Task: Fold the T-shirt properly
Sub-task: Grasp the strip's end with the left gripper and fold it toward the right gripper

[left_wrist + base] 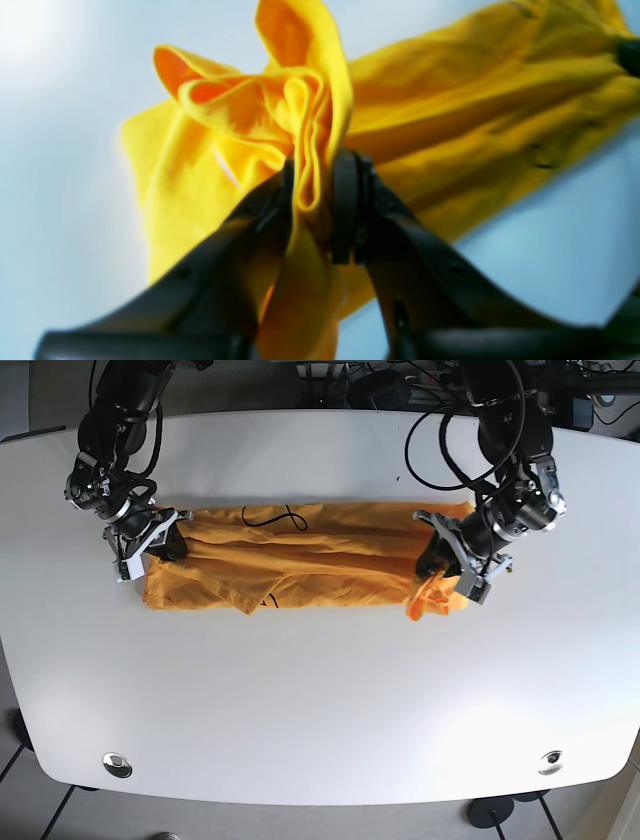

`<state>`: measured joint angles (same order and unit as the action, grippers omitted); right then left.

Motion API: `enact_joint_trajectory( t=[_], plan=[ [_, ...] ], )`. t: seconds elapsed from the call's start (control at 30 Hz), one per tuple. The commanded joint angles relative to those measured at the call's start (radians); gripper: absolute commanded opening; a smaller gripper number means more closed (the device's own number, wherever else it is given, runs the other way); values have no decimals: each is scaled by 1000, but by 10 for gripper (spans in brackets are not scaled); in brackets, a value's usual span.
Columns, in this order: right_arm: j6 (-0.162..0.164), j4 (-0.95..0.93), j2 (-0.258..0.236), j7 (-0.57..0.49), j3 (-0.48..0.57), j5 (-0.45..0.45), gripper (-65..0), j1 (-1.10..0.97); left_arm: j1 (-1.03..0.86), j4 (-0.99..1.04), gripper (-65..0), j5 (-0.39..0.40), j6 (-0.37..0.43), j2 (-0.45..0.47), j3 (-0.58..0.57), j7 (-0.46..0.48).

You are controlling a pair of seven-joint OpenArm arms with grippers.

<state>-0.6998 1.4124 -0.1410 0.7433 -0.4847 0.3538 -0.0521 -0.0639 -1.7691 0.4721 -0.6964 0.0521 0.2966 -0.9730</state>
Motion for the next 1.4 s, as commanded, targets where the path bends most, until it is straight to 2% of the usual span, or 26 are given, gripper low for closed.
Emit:
enact_joint_trajectory(
  t=[0.03,0.23,0.37,0.47,0.6,0.63,0.73,0.8,0.9,0.97,1.0,1.1,1.27,1.3,1.4],
  plan=[
    [2,8,-6,26,-1,-20,-556,2,16,-16,-615,20,40,-21,-37,27],
    [2,8,-6,26,-1,-20,-556,2,20,100,-615,21,74,-96,-112,125],
    [2,8,-6,26,-1,-20,-556,2,51,137,-612,21,154,-97,-155,161],
    [2,6,-6,26,-1,-20,-556,1,69,160,-599,23,169,-97,-196,167],
    [2,6,-6,28,1,-20,-556,1,92,162,-479,21,171,-93,-273,161],
    [2,8,-6,28,1,-20,-556,1,92,159,-424,21,180,-93,-282,161],
    [2,8,-6,34,1,-19,-556,1,106,153,-314,20,314,-96,-296,159],
    [2,6,-6,55,1,-19,-556,2,134,153,-260,20,401,-80,-379,159],
    [2,8,-6,58,1,-19,-556,2,180,139,-257,21,470,-47,-529,159],
    [2,5,-6,58,2,-19,-556,4,207,134,-256,24,453,-44,-597,159],
    [2,6,-6,58,2,-19,-556,4,226,136,-257,26,416,-44,-624,159],
    [2,18,-6,58,2,-19,-556,7,249,133,-260,24,366,-42,-615,161],
    [2,103,19,58,2,35,-556,7,209,45,-263,21,361,13,-434,164],
    [2,103,21,58,2,38,-556,8,192,44,-282,21,361,25,-406,165],
    [2,103,22,58,2,41,-556,8,131,50,-512,21,363,64,-327,165]
  ],
)
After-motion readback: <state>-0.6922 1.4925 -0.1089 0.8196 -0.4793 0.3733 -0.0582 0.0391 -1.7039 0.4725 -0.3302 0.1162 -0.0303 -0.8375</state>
